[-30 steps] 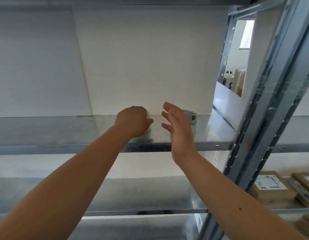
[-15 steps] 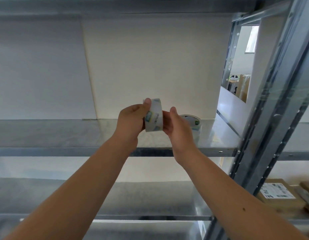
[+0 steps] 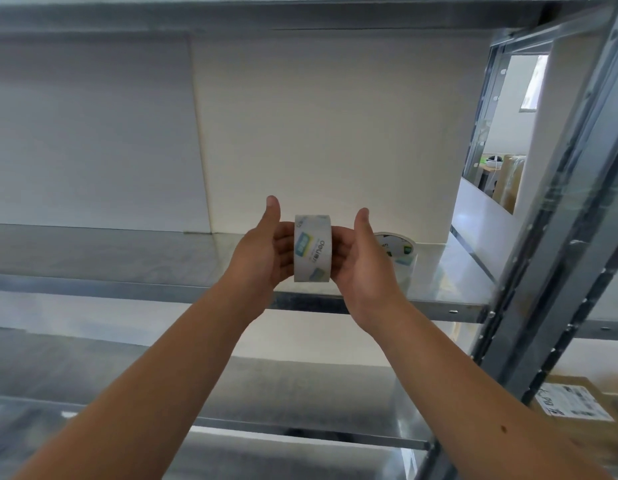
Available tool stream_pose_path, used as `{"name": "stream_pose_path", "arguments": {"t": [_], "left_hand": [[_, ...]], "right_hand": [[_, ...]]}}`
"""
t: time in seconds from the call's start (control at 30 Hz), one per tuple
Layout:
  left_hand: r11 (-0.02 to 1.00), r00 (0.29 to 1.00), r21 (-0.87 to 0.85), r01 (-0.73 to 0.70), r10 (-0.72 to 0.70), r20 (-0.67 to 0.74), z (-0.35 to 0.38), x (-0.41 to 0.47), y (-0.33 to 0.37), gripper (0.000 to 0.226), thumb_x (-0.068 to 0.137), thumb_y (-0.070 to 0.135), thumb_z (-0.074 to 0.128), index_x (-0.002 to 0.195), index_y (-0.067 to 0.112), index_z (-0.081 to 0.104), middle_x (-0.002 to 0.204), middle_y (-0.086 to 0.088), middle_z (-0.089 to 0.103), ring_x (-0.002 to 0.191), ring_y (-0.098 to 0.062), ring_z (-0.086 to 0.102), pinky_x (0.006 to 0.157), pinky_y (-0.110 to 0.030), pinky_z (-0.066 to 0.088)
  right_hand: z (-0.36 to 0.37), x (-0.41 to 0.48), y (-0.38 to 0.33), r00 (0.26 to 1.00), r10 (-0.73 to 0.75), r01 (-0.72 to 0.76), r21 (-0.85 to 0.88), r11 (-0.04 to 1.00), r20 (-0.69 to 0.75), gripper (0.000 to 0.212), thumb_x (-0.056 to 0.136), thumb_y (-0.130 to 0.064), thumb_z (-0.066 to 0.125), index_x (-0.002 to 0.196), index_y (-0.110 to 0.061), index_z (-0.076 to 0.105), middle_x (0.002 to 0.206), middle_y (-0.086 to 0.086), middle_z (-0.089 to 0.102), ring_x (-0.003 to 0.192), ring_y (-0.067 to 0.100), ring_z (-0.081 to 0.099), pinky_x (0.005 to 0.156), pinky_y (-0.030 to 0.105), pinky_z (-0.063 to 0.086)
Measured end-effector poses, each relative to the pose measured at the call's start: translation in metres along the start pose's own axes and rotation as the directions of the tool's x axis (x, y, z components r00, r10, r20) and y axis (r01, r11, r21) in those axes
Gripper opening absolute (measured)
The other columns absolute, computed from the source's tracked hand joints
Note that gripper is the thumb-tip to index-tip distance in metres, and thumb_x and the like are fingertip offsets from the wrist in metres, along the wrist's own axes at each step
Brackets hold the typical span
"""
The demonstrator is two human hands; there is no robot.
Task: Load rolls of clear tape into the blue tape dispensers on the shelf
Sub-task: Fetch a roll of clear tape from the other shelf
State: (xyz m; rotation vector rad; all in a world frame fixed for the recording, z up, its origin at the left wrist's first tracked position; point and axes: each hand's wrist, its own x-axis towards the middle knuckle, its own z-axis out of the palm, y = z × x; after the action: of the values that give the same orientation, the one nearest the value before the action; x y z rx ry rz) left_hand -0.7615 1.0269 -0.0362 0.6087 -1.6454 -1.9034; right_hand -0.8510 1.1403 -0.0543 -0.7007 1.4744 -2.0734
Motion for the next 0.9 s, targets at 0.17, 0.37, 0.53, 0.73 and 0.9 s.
{"name": "stream_pose_path", "arguments": {"t": [0.17,0.37,0.53,0.73,0.9], "left_hand": [[0.999,0.998,0.042,0.032,-0.029,-0.054,-0.015,-0.011,-0.007,0.081,0.098,0.073,0.033,0.129,0.007,0.068,0.113,-0.014,0.080,0.105,-0.032,0.077,0.102,-0.051,0.056],[0.997,0.978,0.040,0.059,-0.050,-0.202,-0.043,-0.029,-0.014,0.074,0.101,0.067,0.035,0.125,0.007,0.069,0.110,-0.014,0.080,0.101,-0.032,0.078,0.094,-0.046,0.060],[0.997,0.951,0.060,0.051,-0.031,-0.308,-0.084,-0.059,-0.017,0.074,0.102,0.067,0.032,0.126,0.007,0.068,0.112,-0.016,0.079,0.102,-0.032,0.078,0.092,-0.045,0.061],[0.999,0.851,0.031,0.030,-0.009,-0.525,-0.146,-0.110,-0.011,0.071,0.102,0.064,0.037,0.119,0.004,0.072,0.108,-0.018,0.080,0.100,-0.034,0.078,0.088,-0.044,0.061],[1.000,0.736,-0.019,-0.019,0.001,-0.677,-0.208,-0.163,0.000,0.071,0.102,0.063,0.039,0.114,0.002,0.073,0.109,-0.020,0.079,0.097,-0.034,0.078,0.083,-0.043,0.061]], "right_hand": [[0.005,-0.001,0.009,0.995,0.091,-0.091,-0.009,0.996,0.047,0.070,0.102,-0.065,0.025,0.107,-0.017,0.076,0.107,0.006,0.082,0.105,0.022,0.077,0.100,0.043,0.057],[0.028,-0.004,0.030,0.973,0.157,-0.160,0.003,0.987,0.170,0.065,0.104,-0.061,0.029,0.108,-0.016,0.076,0.107,0.007,0.082,0.104,0.025,0.076,0.093,0.043,0.059],[0.062,-0.010,0.052,0.929,0.205,-0.222,0.020,0.975,0.309,0.064,0.105,-0.060,0.028,0.107,-0.016,0.075,0.107,0.006,0.082,0.106,0.024,0.075,0.097,0.042,0.057],[0.138,-0.033,0.077,0.838,0.239,-0.250,-0.043,0.967,0.491,0.062,0.106,-0.057,0.030,0.110,-0.014,0.074,0.112,0.011,0.080,0.109,0.027,0.075,0.099,0.043,0.058],[0.215,-0.063,0.095,0.742,0.253,-0.281,-0.056,0.958,0.621,0.066,0.105,-0.058,0.030,0.113,-0.009,0.073,0.110,0.014,0.079,0.104,0.027,0.075,0.093,0.040,0.060]]}}
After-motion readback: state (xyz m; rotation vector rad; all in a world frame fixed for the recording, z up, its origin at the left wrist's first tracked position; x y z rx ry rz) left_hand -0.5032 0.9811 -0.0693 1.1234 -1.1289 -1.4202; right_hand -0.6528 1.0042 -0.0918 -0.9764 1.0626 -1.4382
